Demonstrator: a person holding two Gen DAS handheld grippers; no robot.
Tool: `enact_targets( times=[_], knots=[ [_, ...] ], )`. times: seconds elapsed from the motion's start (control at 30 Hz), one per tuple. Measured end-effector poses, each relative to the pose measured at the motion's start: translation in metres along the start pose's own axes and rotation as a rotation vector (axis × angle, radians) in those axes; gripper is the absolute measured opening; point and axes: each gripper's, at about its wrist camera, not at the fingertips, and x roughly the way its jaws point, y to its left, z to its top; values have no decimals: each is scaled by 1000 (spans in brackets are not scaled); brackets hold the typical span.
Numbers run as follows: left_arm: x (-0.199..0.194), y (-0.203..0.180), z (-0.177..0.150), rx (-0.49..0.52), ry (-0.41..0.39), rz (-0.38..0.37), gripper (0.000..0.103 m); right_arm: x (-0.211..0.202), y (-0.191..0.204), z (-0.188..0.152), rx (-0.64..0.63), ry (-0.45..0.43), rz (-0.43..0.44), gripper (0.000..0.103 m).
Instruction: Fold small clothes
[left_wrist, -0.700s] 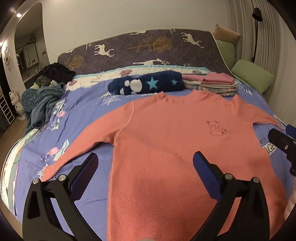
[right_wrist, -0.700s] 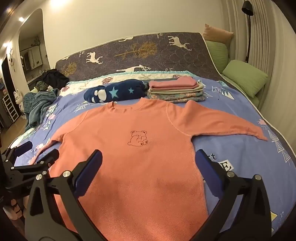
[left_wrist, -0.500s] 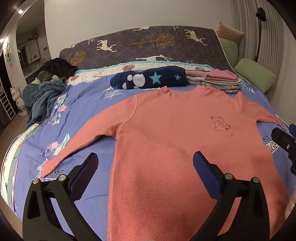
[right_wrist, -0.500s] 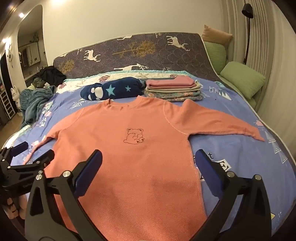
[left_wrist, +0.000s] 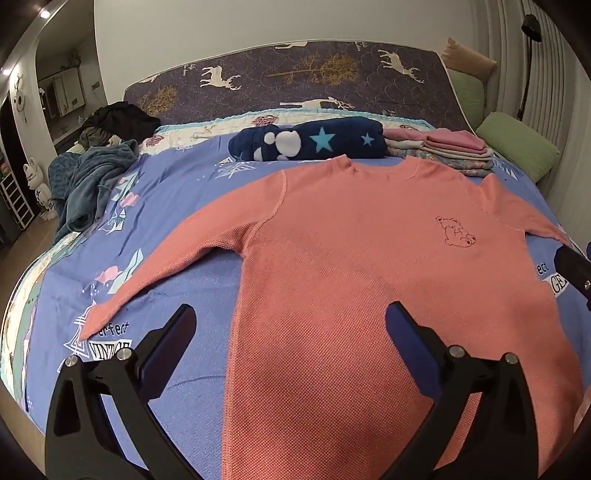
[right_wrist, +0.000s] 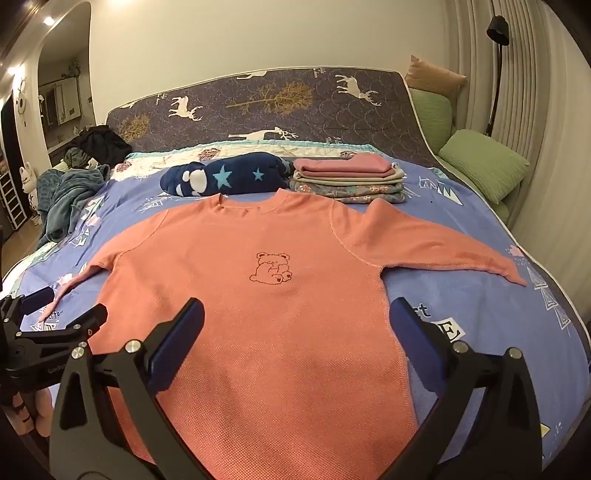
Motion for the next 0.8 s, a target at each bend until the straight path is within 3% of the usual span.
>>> enact_targets(
  times=[0.43, 0.63, 0.8],
  knots=[
    [0, 8, -7, -21, -44, -27, 102, -2, 5, 1, -7, -30, -18, 101],
    [2, 19, -11, -81, -48, -84, 102, -2, 7, 3, -5, -46, -19, 101],
    [5, 30, -13, -113, -51, -90, 102, -2, 6, 4, 7, -55, -17, 101]
  ],
)
